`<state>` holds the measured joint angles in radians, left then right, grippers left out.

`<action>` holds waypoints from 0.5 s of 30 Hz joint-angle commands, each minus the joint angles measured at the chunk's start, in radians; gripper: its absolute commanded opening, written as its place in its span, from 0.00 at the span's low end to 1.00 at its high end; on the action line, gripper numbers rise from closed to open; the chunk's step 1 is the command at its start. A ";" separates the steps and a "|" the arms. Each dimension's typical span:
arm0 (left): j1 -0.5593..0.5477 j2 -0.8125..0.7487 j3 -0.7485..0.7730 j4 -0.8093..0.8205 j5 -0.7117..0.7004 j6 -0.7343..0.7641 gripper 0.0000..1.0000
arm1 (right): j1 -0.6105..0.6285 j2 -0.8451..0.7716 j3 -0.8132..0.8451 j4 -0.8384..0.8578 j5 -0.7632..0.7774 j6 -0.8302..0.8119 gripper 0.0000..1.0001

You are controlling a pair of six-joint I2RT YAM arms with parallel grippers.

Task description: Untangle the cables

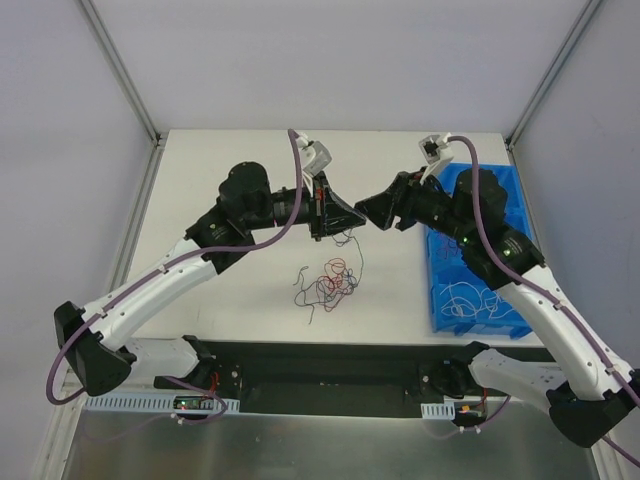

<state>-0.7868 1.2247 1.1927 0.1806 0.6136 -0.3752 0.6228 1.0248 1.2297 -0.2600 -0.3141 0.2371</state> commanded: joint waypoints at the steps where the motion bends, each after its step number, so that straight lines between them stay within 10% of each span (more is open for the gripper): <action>1: -0.012 -0.034 0.126 -0.081 -0.121 -0.037 0.00 | -0.014 -0.060 -0.114 0.094 -0.014 -0.070 0.70; 15: -0.012 -0.057 0.301 -0.156 -0.225 -0.074 0.00 | 0.127 -0.011 -0.417 0.547 -0.120 -0.019 0.78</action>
<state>-0.7925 1.1931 1.3972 0.0265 0.4232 -0.4610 0.7116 0.9924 0.7856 0.1074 -0.4202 0.2070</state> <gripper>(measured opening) 0.003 0.799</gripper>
